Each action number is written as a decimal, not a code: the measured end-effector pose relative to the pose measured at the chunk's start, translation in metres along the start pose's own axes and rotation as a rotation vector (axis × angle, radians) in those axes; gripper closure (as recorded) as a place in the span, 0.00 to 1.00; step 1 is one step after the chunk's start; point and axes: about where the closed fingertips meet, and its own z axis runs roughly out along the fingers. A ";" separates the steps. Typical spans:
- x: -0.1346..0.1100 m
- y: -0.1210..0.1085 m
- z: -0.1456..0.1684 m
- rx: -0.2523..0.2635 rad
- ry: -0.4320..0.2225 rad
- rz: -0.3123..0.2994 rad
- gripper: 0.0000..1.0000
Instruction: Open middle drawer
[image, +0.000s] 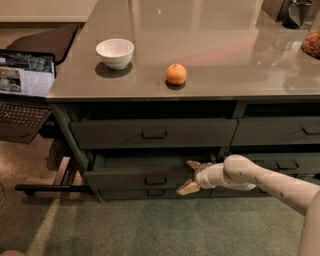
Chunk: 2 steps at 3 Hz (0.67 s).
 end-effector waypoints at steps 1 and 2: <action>0.003 0.007 -0.005 -0.014 0.015 -0.003 0.88; 0.004 0.011 -0.009 -0.023 0.025 -0.003 0.87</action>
Offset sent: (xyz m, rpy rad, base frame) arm -0.0227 -0.0139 0.0025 -0.0390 0.0355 0.0182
